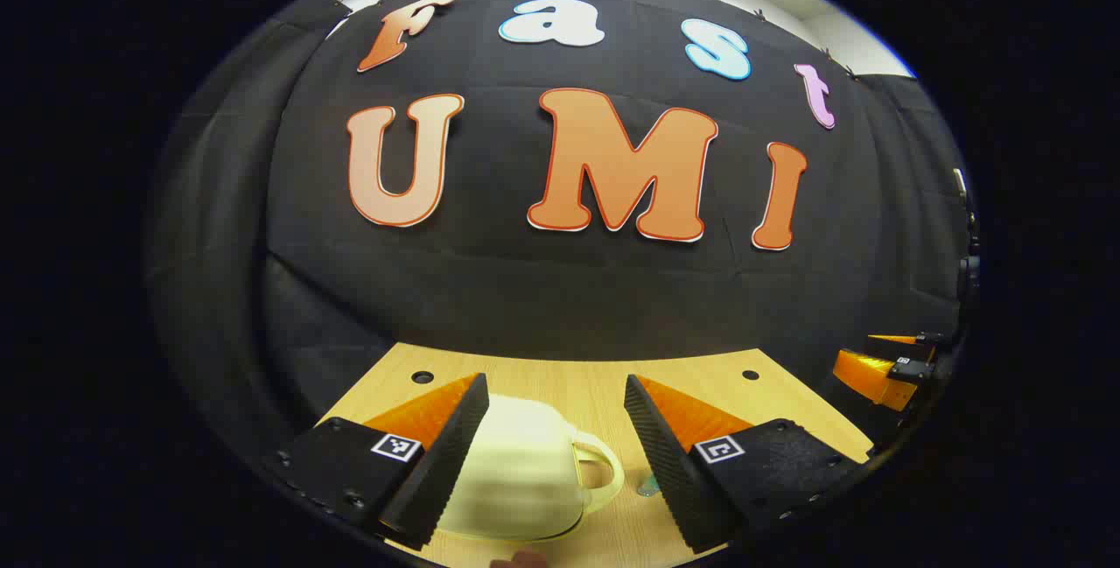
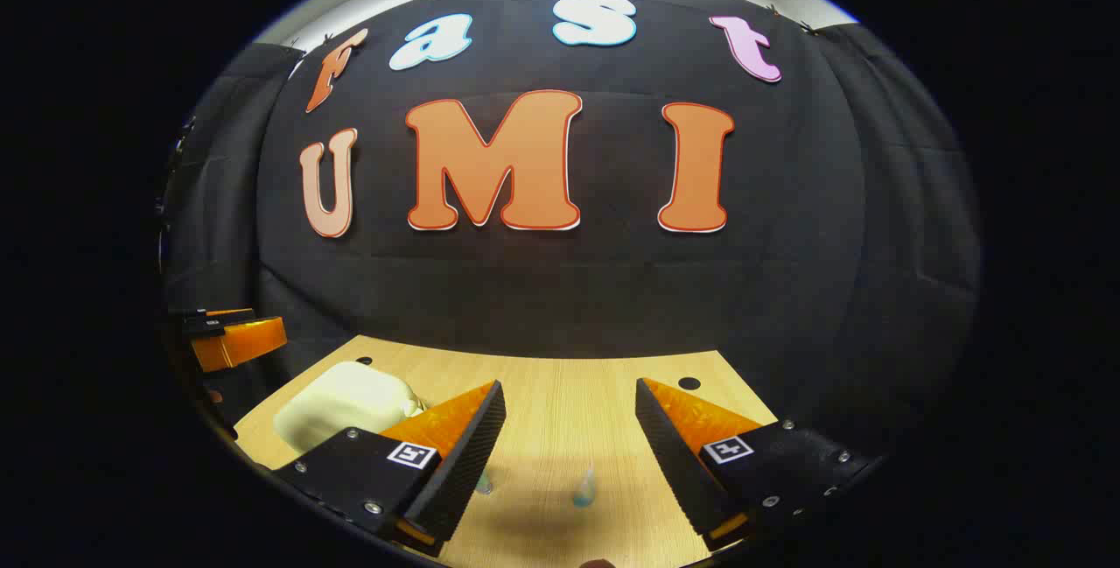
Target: First open the suitcase, pack the skin care products into it, and then close the suitcase.
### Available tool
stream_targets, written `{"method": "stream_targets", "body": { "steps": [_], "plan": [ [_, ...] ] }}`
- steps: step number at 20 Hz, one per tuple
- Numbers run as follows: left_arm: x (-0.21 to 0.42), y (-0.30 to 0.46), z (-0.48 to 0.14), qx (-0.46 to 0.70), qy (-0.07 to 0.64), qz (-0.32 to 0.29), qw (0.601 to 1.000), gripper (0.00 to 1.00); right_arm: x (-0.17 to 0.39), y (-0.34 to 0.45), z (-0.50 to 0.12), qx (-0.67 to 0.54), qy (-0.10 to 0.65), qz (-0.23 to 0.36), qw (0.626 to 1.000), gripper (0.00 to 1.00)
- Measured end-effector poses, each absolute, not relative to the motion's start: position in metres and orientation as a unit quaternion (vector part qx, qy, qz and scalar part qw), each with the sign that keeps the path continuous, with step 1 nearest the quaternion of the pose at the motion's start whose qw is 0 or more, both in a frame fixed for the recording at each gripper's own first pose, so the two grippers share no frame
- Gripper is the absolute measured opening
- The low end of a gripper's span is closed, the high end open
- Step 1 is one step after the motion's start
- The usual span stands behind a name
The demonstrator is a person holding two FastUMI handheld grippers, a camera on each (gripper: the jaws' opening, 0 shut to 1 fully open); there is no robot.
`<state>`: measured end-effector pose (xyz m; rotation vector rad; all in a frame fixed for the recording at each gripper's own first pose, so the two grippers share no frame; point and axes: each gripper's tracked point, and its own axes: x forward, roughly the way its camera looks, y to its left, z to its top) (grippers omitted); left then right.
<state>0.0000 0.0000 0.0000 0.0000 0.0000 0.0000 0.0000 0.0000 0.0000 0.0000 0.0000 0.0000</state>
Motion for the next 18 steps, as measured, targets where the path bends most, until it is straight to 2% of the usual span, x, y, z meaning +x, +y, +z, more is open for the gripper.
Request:
{"method": "stream_targets", "body": {
  "steps": [18],
  "plan": [
    [-0.008,0.002,-0.011,-0.001,0.01,0.0,1.0,0.97,-0.012,-0.003,-0.005,-0.002,0.002,-0.009,1.0,0.95]
  ]
}}
